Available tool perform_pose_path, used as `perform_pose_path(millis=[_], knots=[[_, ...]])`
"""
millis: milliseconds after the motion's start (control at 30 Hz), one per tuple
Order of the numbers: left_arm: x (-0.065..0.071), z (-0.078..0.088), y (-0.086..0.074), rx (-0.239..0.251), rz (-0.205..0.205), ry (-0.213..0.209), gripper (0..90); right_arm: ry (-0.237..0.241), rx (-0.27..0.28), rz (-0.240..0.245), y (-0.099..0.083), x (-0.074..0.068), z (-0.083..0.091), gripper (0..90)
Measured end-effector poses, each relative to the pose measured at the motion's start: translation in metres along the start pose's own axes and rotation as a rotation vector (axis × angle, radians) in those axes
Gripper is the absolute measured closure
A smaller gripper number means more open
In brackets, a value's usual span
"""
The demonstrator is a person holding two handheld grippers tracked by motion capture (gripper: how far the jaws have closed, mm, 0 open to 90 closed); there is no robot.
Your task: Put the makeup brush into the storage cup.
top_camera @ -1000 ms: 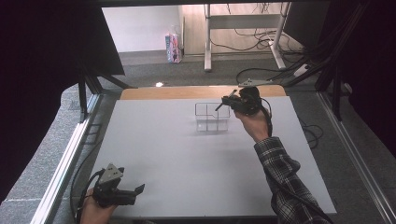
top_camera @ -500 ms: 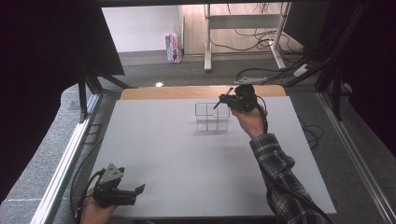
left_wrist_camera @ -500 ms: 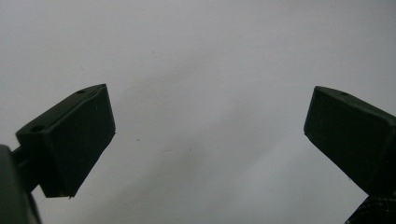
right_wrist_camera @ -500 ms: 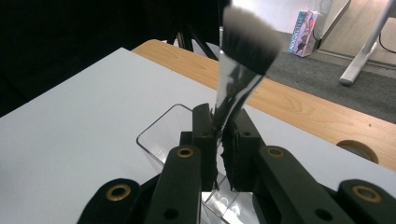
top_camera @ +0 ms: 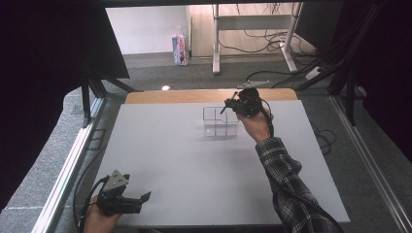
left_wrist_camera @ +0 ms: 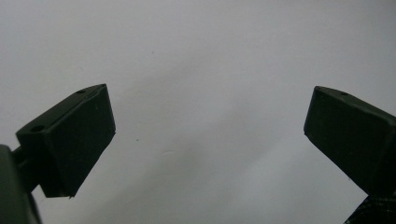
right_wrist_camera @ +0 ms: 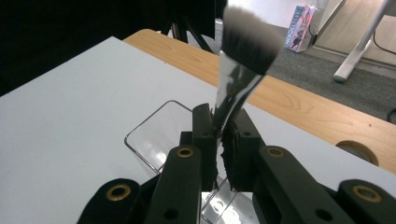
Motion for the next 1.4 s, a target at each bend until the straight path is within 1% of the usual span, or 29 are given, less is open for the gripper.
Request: perform_pose_path(millis=[567,1033,1200,1233,1267,1333,1400], knots=[[0.000,0.000,0.000,0.000,-0.001,0.000,2.8,-0.006,-0.041,0.003,-0.016,0.001,-0.017,83.5],[0.001,0.000,0.000,-0.001,0.001,-0.001,2.8,0.001,-0.071,0.002,-0.031,0.001,-0.033,83.4],[0.001,0.000,0.000,-0.001,-0.002,-0.001,2.9,0.006,-0.077,0.002,-0.034,0.000,-0.036,82.8],[0.001,0.000,0.000,-0.001,-0.002,-0.001,2.9,0.017,-0.075,0.009,-0.033,-0.001,-0.036,80.8],[0.001,0.000,0.000,-0.001,-0.002,-0.001,2.9,0.025,-0.076,0.011,-0.033,-0.002,-0.036,76.2],[0.001,0.000,0.000,-0.002,-0.002,-0.001,3.0,0.000,-0.057,0.051,-0.030,-0.003,-0.036,55.4],[0.001,0.000,0.000,-0.003,-0.004,-0.001,3.0,0.004,-0.055,0.062,-0.028,-0.005,-0.037,41.6]])
Point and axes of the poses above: each handheld gripper's, and its own axes: z roughly backward along the jaws, y roughly out of its top, x roughly to its right, the point moved 9 cm from there along -z, roughly forward along the jaws, and after that the axes turned 12 degrees about y, right-handed, at the moved point
